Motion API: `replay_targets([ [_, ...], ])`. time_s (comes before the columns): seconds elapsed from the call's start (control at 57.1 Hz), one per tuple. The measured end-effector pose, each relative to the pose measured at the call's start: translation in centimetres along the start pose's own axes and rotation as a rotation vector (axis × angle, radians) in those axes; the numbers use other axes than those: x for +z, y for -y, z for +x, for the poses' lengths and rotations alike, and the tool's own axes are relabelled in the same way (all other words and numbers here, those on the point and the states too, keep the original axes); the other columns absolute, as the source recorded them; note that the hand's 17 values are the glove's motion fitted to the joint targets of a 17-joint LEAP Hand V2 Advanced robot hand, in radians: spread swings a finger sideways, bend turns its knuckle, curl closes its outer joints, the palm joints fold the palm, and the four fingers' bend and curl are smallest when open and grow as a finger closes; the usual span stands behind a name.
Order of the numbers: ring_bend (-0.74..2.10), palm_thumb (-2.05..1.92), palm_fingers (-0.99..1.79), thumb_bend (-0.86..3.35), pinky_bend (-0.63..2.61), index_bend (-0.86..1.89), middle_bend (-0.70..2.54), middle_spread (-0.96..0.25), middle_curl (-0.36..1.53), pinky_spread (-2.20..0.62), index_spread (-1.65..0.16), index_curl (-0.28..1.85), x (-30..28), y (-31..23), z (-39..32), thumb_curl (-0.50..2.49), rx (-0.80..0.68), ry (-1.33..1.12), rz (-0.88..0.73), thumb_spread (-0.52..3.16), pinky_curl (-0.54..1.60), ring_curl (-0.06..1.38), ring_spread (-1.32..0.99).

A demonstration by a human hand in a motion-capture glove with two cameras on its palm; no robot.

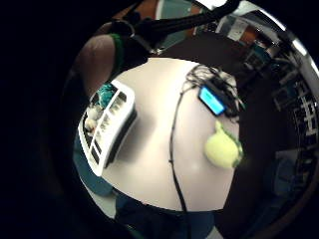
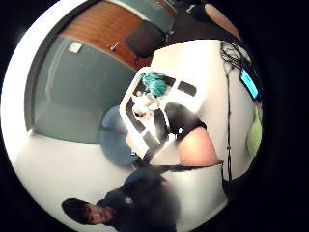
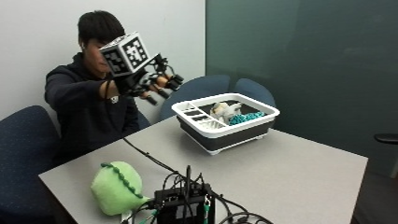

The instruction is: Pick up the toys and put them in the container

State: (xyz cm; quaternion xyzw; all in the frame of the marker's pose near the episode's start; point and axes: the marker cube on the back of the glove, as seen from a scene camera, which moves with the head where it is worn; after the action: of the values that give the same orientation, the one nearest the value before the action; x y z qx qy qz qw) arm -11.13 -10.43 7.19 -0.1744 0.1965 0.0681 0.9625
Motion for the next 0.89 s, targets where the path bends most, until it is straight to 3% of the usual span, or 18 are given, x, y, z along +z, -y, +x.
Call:
replay_targets([
  [0.07, 0.61, 0.17, -0.01, -0.01, 0.95, 0.27, 0.2, -0.04, 0.45, 0.01, -0.35, 0.41, -0.5, -0.7, 4.3, 0.45, 0.092, -0.055, 0.004, 1.37, 0.33, 0.34, -0.03],
  [0.193, 0.54, 0.18, 0.0, -0.01, 0.95, 0.27, 0.2, -0.03, 0.44, 0.02, -0.34, 0.42, -0.1, -0.5, 12.3, 0.42, 0.204, -0.113, -0.131, 1.39, 0.33, 0.32, -0.02],
  [0.298, 0.41, 0.17, -0.11, -0.01, 0.98, 0.29, 0.13, -0.01, 0.41, 0.04, -0.35, 0.43, 4.2, -0.9, 19.1, 0.4, 0.27, -0.182, -0.162, 1.38, 0.34, 0.28, 0.01],
  [0.385, 0.31, 0.15, -0.19, -0.03, 1.04, 0.25, 0.08, 0.01, 0.36, 0.06, -0.35, 0.43, 8.7, -3.1, 20.7, 0.39, 0.449, -0.139, -0.381, 1.32, 0.35, 0.26, 0.04],
  [0.456, 0.26, 0.12, -0.19, -0.04, 1.13, 0.2, 0.04, 0.03, 0.31, 0.07, -0.34, 0.42, 11.6, -3.5, 22.0, 0.38, 0.481, -0.168, -0.496, 1.25, 0.37, 0.25, 0.06],
  [0.508, 0.31, 0.14, -0.15, -0.02, 1.2, 0.16, 0.01, 0.03, 0.27, 0.06, -0.34, 0.41, 12.9, -3.2, 22.8, 0.38, 0.457, -0.223, -0.433, 1.21, 0.39, 0.26, 0.07],
  [0.578, 0.58, 0.26, 0.07, 0.03, 1.26, 0.12, 0.08, 0.05, 0.24, 0.0, -0.34, 0.37, 13.3, -2.8, 23.1, 0.39, 0.399, -0.245, -0.264, 1.2, 0.4, 0.32, 0.06],
  [0.596, 0.73, 0.35, 0.32, 0.08, 1.24, 0.13, 0.17, 0.03, 0.25, -0.07, -0.34, 0.37, 13.3, -2.6, 23.1, 0.41, 0.379, -0.239, -0.22, 1.23, 0.39, 0.36, 0.0],
  [0.613, 0.75, 0.36, 0.33, 0.09, 1.22, 0.13, 0.15, 0.03, 0.24, -0.09, -0.34, 0.35, 13.3, -2.5, 23.1, 0.41, 0.358, -0.232, -0.177, 1.23, 0.37, 0.33, -0.01],
  [0.648, 0.93, 0.5, 0.72, 0.16, 1.21, 0.12, 0.27, -0.01, 0.29, -0.19, -0.33, 0.33, 13.3, -2.3, 23.0, 0.45, 0.318, -0.22, -0.107, 1.25, 0.35, 0.37, -0.1],
  [0.683, 1.03, 0.59, 0.89, 0.2, 1.26, 0.1, 0.34, -0.04, 0.31, -0.22, -0.32, 0.31, 13.4, -2.0, 22.8, 0.49, 0.29, -0.217, -0.062, 1.2, 0.37, 0.4, -0.15],
  [0.788, 1.21, 0.72, 1.07, 0.22, 1.35, 0.2, 0.54, -0.11, 0.41, -0.3, -0.32, 0.38, 12.9, -1.2, 21.2, 0.58, 0.239, -0.235, -0.039, 1.0, 0.44, 0.53, -0.25],
  [0.894, 1.3, 0.78, 1.06, 0.23, 1.33, 0.28, 0.7, -0.17, 0.51, -0.34, -0.34, 0.46, 10.4, -0.4, 16.9, 0.66, 0.162, -0.129, -0.075, 0.84, 0.49, 0.6, -0.3],
])
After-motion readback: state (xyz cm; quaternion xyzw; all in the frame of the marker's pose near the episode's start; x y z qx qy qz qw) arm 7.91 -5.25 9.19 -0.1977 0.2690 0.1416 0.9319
